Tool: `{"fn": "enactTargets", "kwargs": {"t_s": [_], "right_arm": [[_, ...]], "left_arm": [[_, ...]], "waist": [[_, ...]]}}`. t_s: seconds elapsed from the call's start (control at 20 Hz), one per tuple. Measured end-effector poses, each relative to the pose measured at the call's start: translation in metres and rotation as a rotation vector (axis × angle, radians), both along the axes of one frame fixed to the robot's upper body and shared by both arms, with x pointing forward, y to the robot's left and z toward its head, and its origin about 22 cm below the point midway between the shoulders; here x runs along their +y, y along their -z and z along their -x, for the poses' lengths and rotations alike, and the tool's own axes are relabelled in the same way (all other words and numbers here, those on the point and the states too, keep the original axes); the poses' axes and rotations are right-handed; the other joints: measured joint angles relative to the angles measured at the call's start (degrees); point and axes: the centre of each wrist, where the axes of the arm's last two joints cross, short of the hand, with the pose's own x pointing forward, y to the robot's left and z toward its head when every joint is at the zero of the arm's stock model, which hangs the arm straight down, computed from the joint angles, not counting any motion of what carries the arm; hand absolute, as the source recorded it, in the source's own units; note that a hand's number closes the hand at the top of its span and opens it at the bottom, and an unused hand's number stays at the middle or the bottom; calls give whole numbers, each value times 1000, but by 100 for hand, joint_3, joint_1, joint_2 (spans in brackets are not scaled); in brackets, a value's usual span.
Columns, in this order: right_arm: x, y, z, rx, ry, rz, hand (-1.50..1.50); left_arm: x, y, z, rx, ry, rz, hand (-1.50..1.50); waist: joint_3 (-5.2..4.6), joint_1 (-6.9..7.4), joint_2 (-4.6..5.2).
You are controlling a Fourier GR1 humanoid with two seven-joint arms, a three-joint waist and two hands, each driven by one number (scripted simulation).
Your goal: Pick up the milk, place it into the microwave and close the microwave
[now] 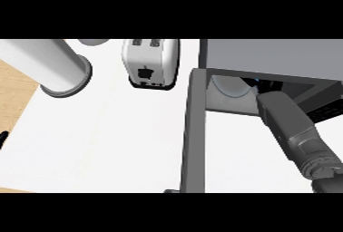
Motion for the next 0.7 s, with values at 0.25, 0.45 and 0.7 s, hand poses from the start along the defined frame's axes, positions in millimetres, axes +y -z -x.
{"fn": "enactTargets", "kwargs": {"t_s": [0.25, 0.45, 0.7], "right_arm": [[-3, 2, 1, 26, -12, 48, -150], [0, 3, 2, 29, -15, 73, -150], [8, 1, 0, 12, -19, 90, -150]], "left_arm": [[0, 2, -5, 13, 7, 3, -150], [0, 3, -11, 13, 9, 6, -150], [0, 5, -18, 11, 10, 1, -150]], "waist": [[2, 78, 33], [7, 87, 47], [8, 91, 58]]}}
